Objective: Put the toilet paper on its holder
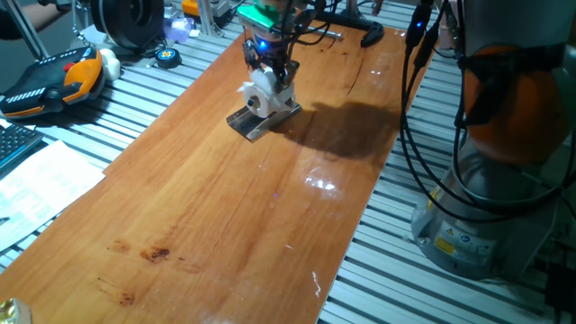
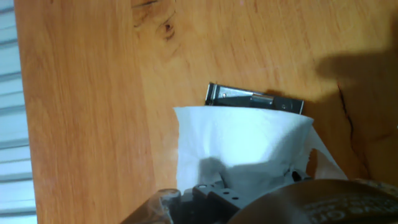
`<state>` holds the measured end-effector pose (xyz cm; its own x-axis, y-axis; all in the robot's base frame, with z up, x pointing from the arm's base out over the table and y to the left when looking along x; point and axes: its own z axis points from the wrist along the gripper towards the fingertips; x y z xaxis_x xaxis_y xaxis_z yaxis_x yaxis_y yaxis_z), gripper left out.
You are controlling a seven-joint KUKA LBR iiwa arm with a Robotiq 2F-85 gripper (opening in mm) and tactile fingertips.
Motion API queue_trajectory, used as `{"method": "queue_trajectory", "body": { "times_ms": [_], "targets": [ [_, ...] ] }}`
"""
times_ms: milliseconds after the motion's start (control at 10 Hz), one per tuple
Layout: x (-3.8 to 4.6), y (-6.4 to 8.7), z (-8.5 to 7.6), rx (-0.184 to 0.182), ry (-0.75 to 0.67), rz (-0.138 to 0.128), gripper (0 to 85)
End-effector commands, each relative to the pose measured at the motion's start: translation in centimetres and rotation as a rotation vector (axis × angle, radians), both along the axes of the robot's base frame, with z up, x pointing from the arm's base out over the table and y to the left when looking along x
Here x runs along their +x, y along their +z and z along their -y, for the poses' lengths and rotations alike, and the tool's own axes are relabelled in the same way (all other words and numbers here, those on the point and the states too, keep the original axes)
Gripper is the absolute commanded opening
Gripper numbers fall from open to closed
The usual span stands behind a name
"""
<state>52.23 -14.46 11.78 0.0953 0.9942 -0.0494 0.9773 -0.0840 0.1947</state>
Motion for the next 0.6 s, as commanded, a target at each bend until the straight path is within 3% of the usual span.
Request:
{"method": "queue_trajectory", "body": {
  "times_ms": [0, 300, 400, 500],
  "targets": [
    [0.1, -0.13, 0.14, 0.004, 0.0, 0.0, 21.7],
    [0.41, 0.09, -0.09, 0.047, -0.041, 0.002, 72.0],
    [0.74, 0.29, -0.42, 0.063, -0.057, 0.006, 81.0],
    [1.05, 0.52, -0.69, 0.057, -0.061, -0.003, 84.0]
  ]
}}
